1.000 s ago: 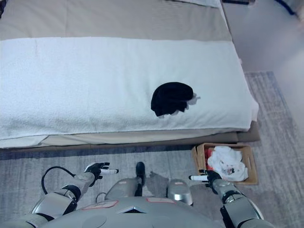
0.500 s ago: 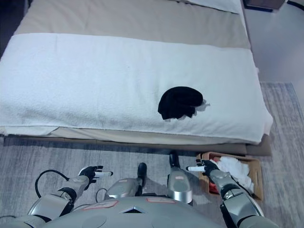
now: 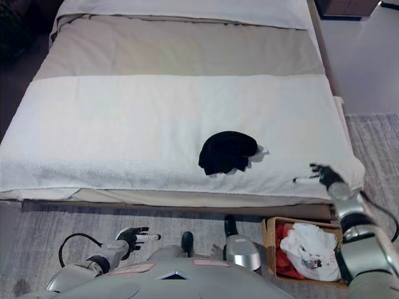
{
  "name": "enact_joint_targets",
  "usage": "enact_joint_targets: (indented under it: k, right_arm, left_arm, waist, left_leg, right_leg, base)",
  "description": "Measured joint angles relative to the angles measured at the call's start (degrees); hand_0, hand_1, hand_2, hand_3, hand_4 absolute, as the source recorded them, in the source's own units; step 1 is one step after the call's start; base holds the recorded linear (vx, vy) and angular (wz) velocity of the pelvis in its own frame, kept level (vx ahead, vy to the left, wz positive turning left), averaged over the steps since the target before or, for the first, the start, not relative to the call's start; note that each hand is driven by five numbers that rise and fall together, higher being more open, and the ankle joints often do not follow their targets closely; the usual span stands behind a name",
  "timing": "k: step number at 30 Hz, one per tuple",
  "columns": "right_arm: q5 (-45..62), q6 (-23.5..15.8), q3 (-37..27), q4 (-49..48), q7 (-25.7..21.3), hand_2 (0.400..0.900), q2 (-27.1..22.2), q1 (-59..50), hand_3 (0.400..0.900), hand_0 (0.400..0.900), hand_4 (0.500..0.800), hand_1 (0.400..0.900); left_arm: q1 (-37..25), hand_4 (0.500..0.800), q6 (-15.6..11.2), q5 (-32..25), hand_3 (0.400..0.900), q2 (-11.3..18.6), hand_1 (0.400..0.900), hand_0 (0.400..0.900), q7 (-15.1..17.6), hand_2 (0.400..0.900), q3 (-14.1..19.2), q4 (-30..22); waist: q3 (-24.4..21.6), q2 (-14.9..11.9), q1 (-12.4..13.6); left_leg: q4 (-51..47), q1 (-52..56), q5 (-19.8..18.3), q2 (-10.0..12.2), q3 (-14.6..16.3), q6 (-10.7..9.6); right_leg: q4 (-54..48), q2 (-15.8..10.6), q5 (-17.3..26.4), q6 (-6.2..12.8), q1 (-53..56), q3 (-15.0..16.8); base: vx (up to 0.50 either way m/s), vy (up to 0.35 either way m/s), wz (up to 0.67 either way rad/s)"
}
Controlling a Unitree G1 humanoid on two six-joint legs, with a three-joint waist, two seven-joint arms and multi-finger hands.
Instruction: Put the clothes on the bed into the basket.
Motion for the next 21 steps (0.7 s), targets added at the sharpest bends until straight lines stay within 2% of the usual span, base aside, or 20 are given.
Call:
enact_joint_targets:
  k: [5,7,12,19,21]
  right_arm:
    - [-2.01,-0.94,5.13,-2.31,-1.41,0.900,-1.90,-10.99,0.900,0.900,0.800,0.900]
    - [-2.11,-1.18,9.39,-2.08,-1.91,0.900,-1.53,-15.45,0.900,0.900,0.800,0.900]
    - [-2.24,-1.29,14.95,1.95,-2.08,0.900,1.12,-25.05,0.900,0.900,0.800,0.900]
    - [-4.43,-1.26,18.78,8.06,-2.22,0.900,7.00,-32.33,0.900,0.900,0.800,0.900]
    - [-4.44,-1.26,18.82,9.03,-2.33,0.900,7.38,-33.35,0.900,0.900,0.800,0.900]
  left_arm:
    - [0.40,0.800,-0.27,-0.02,0.900,-0.84,0.900,0.900,0.23,0.900,-1.51,0.12]
    - [0.77,0.800,-0.27,-0.03,0.900,-1.62,0.900,0.900,0.42,0.900,-2.98,0.13]
    - [0.48,0.800,-0.88,-1.34,0.900,-2.47,0.900,0.900,0.60,0.900,-4.18,-1.14]
    - [-0.07,0.800,-1.43,-2.64,0.900,-2.14,0.900,0.900,0.64,0.900,-6.72,-1.71]
    - [-0.63,0.800,-1.57,-3.52,0.900,-1.99,0.900,0.900,0.73,0.900,-7.46,-2.22]
  waist:
    - [0.45,0.72,0.65]
    - [0.83,1.36,0.82]
    - [2.45,3.83,3.98]
    - [6.15,5.55,5.91]
    - [7.93,5.81,6.44]
  left_leg:
    - [-0.09,-0.47,0.04,-0.13,-0.35,-0.07]
    - [0.13,-1.15,0.04,-0.21,-0.44,-0.10]
    - [1.88,-5.14,0.51,-0.76,-1.67,-0.58]
    - [2.03,-9.64,1.77,-1.03,-3.40,-1.47]
    - [1.87,-10.34,2.23,-1.08,-3.94,-1.99]
  right_leg:
    - [-0.07,-0.11,-0.30,-0.05,-0.45,-0.06]
    - [-0.07,-0.17,-0.32,-0.05,-1.20,-0.10]
    - [0.17,-0.67,0.88,-1.41,-3.95,-1.32]
    - [0.19,-1.09,1.35,-1.27,-7.42,-3.04]
    - [0.20,-1.16,1.47,-1.29,-8.06,-3.42]
  base:
    - [0.00,-0.033,0.08]
    - [-0.04,-0.020,0.08]
    - [-0.06,-0.013,0.10]
    - [-0.07,-0.017,0.16]
    - [-0.06,-0.007,0.20]
